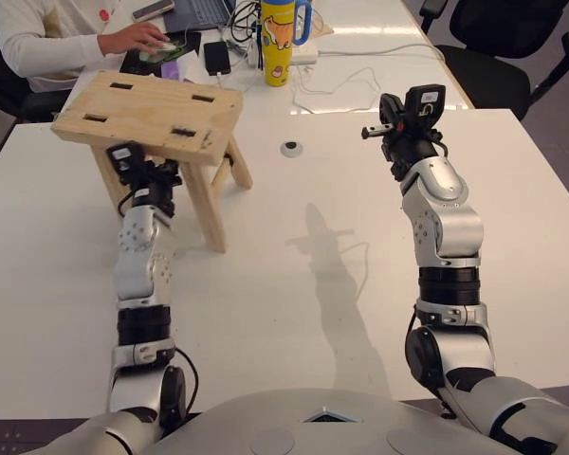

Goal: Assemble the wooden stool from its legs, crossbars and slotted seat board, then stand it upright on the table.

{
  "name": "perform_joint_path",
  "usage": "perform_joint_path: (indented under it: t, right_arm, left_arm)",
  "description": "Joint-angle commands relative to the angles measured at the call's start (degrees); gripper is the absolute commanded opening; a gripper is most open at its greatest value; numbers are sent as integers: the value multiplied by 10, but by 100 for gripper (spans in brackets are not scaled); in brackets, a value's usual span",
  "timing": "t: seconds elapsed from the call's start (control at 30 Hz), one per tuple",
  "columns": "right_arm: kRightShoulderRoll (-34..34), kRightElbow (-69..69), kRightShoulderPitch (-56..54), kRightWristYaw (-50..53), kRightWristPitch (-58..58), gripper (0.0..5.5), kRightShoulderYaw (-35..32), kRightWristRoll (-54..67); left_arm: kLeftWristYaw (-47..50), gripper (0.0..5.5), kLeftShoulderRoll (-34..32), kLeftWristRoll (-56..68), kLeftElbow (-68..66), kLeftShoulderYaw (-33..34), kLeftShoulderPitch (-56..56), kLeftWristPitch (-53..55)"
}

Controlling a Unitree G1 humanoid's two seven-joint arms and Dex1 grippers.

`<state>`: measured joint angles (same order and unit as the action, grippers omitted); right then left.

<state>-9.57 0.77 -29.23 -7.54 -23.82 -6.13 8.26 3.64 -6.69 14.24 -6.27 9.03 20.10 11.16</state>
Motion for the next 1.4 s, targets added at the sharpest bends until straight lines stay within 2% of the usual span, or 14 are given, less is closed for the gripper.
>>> perform_joint_path:
  t: [0.03, 0.2, 0.27, 0.5, 0.7, 0.83, 1.4]
  right_arm:
    - [-1, 8, -16, 0, 2, 0, -5, 4]
    - [3, -2, 1, 0, -3, 0, -2, 5]
    - [4, -5, 14, -1, -2, 0, 0, 4]
    - [5, -34, 134, -14, 60, 0, 15, -10]
    - [-8, 20, 262, -36, 201, 0, 33, -45]
    - [-4, 52, 282, -46, 241, 0, 43, -50]
    - [6, 94, 264, -30, 286, 0, 43, -60]
  left_arm:
    - [-31, 280, 17, -19, -61, -39, 58, 12]
    - [-33, 280, -10, -70, -1, -56, -72, 12]
    - [-32, 260, -17, -98, 29, -68, -121, -2]
    - [-44, 150, -13, -143, 113, -106, -225, -65]
    - [-45, 57, -4, -149, 107, -102, -240, -105]
    - [-42, 2, -3, -156, 85, -99, -247, -134]
    - [-39, 2, 4, -156, 56, -89, -256, -168]
